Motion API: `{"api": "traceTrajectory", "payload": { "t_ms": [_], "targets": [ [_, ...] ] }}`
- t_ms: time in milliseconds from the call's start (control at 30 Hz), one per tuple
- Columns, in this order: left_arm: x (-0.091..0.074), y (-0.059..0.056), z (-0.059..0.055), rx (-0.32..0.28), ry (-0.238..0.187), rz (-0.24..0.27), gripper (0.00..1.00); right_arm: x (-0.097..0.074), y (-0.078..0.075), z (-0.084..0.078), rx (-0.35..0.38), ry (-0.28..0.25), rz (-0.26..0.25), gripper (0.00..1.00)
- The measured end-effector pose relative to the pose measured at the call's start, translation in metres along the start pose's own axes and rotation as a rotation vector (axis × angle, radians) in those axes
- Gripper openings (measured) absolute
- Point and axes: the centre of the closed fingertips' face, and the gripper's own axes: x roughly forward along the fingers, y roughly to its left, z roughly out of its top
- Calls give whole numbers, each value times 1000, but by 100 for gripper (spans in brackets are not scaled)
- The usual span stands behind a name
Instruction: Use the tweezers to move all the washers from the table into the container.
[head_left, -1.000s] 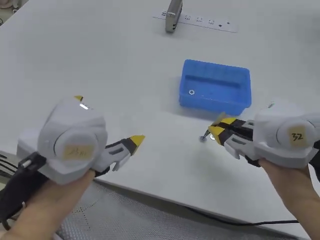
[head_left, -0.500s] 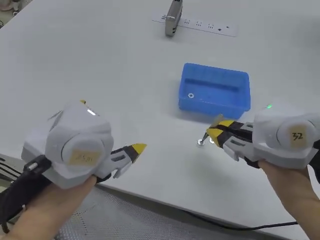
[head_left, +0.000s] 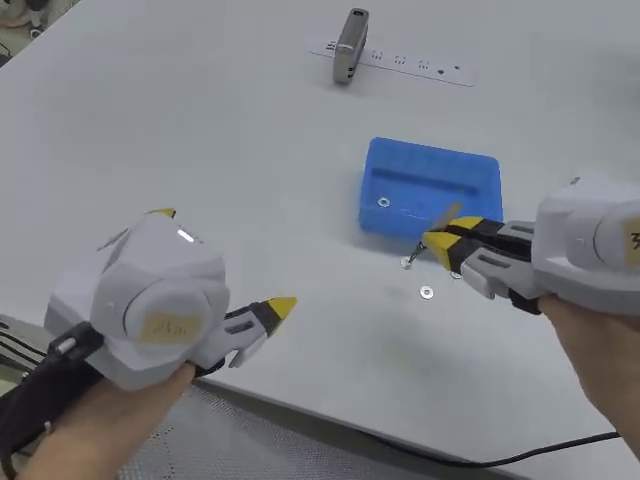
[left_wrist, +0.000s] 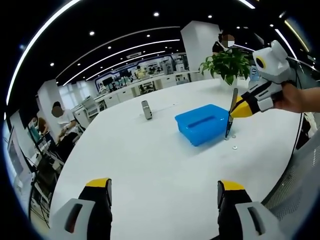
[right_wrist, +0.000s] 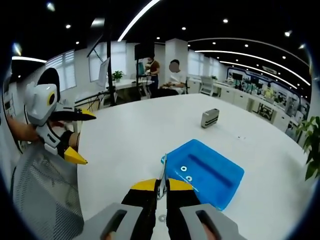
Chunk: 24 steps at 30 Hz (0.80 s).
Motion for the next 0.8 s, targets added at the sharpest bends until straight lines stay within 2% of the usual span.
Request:
{"api": "traceTrajectory", "payload": {
  "t_ms": [133, 533, 800],
  "targets": [
    [0, -2, 3, -12, -19, -13, 91, 0, -7, 11, 4, -26, -12, 2],
    [0, -4, 2, 7, -8, -18, 91, 4, -29, 32, 4, -76, -57, 2],
    [0, -5, 1, 14, -4, -20, 91, 16, -50, 36, 13, -84, -140, 2]
  ]
}}
